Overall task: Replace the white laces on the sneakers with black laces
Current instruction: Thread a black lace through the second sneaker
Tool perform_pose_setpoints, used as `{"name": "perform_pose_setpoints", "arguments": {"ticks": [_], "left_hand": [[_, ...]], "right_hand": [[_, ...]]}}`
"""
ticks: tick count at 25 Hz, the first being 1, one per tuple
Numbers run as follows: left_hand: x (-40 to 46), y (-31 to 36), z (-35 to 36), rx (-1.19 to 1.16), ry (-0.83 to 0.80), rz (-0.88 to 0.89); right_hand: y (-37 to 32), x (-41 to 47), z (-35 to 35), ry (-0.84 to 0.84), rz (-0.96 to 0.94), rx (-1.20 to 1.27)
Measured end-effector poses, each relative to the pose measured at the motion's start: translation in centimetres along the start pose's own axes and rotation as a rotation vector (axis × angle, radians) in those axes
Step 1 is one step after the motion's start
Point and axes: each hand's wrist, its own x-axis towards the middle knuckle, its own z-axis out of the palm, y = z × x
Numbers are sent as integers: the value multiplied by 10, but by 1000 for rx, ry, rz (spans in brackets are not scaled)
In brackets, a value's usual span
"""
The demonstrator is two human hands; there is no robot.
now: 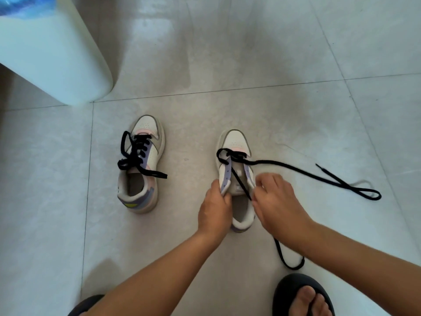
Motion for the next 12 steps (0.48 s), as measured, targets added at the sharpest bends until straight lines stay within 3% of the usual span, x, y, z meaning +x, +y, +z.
{"name": "perform_pose_setpoints", "arguments": {"ticks": [4,6,9,12], "left_hand": [[10,7,-22,-66,73,119],[11,15,-32,-64,73,213],[10,32,-44,-87,99,319],[8,52,-60,-93,170,412]], "right_hand": [[0,-48,-21,-139,-321,-22],[10,-49,-30,-168,-354,-53],[15,-28,-50,-114,-317,-13],[6,-4,-76,97,-144,188]]}}
